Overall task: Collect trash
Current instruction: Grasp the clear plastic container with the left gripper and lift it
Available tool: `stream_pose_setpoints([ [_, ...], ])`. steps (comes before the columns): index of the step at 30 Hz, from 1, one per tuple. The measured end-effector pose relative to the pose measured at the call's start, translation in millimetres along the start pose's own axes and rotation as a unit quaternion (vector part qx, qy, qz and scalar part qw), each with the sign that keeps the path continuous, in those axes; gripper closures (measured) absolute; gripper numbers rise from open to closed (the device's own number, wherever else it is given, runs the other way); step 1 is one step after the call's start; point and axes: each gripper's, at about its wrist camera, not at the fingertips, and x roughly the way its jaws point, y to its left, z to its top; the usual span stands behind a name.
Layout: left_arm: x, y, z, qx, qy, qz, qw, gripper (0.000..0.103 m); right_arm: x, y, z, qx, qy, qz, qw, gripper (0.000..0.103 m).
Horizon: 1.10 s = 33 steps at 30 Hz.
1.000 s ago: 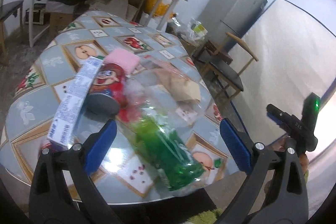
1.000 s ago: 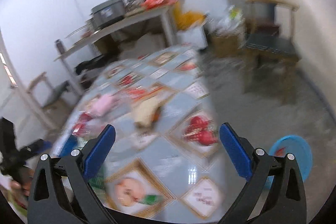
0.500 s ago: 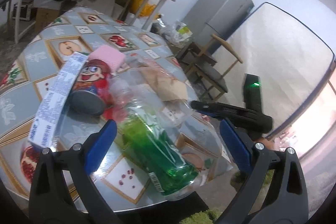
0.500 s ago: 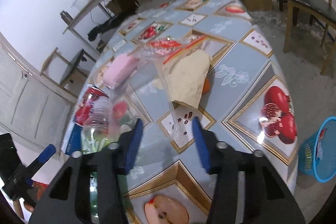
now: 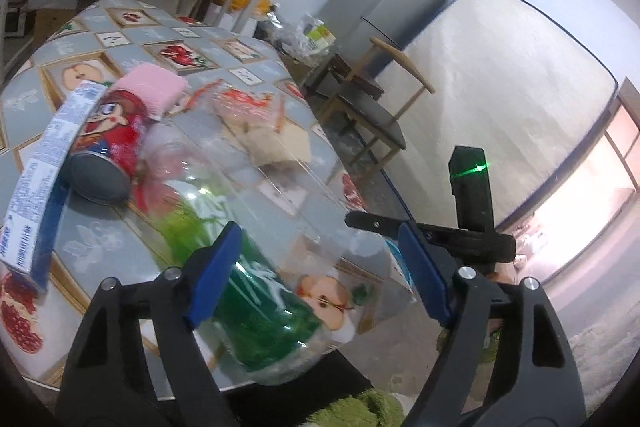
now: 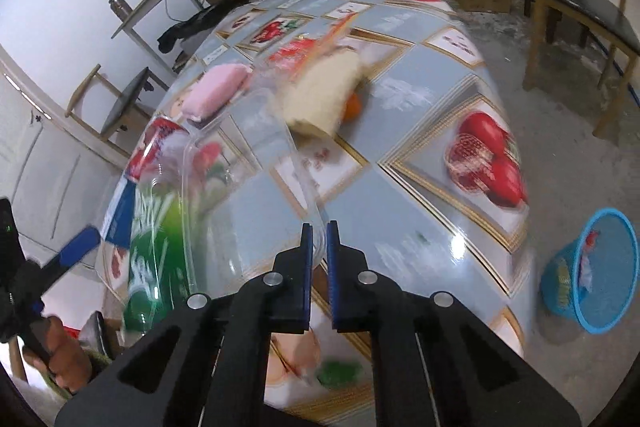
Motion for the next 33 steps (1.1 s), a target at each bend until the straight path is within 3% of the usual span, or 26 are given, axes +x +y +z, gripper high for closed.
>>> stream_pose_setpoints([
  [10, 36, -50, -28, 0.023, 0.073, -0.025, 0.9967, 0.042, -56, -43, -63, 0.052, -0.018, -0.032, 0.998, 0.096],
  [15, 72, -74, -54, 0.046, 0.136, 0.018, 0.9895, 0.051, -67, -55, -80, 0.07, -0.025, -0.033, 0.997, 0.096],
  [18, 91, -73, -63, 0.027, 0.167, 0.033, 0.9851, 0.059, -71, -60, -87, 0.077, -0.027, -0.029, 0.996, 0.096],
  [26, 107, -60, -62, -0.027, 0.168, 0.047, 0.9843, 0.076, -76, -62, -97, 0.067, -0.025, -0.017, 0.997, 0.096],
  [30, 112, -63, -61, -0.022, 0.164, 0.058, 0.9845, 0.088, -79, -63, -103, 0.064, -0.024, -0.006, 0.998, 0.096],
  [33, 117, -68, -59, -0.018, 0.162, 0.062, 0.9846, 0.091, -84, -65, -106, 0.063, -0.029, 0.004, 0.998, 0.096],
])
